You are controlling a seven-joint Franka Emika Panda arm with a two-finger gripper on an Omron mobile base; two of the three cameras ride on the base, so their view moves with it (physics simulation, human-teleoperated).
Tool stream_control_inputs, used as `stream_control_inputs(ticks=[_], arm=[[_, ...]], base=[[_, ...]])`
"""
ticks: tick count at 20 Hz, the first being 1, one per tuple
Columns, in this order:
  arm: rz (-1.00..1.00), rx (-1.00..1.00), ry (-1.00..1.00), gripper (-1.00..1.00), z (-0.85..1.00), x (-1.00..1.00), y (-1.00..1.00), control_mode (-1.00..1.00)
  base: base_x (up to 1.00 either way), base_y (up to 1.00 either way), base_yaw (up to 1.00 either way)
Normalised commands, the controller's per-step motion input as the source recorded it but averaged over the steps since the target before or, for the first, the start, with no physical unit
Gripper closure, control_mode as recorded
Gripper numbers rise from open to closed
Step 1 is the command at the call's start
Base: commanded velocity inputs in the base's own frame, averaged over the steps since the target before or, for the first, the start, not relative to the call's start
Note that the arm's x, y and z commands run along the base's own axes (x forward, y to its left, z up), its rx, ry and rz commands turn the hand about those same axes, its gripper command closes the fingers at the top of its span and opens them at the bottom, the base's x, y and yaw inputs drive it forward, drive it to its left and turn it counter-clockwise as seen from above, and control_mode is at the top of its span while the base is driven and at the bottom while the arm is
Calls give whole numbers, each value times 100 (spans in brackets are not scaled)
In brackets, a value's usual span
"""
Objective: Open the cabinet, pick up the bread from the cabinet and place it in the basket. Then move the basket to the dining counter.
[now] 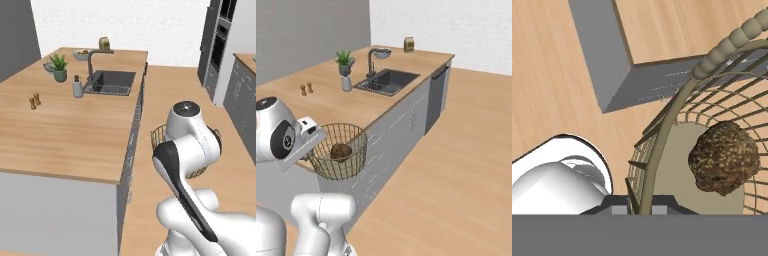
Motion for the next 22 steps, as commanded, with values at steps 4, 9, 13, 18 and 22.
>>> stream_control_inputs(ticks=[4, 9, 13, 18, 22], arm=[[0, 0, 0, 100, 0, 0, 0, 100], [0, 0, 0, 100, 0, 0, 0, 100], [0, 0, 0, 100, 0, 0, 0, 100], [0, 0, 0, 100, 0, 0, 0, 100], [0, 0, 0, 100, 0, 0, 0, 100]], base=[[3, 100, 0], [9, 100, -3], [18, 100, -9], [28, 100, -12], [51, 100, -15]])
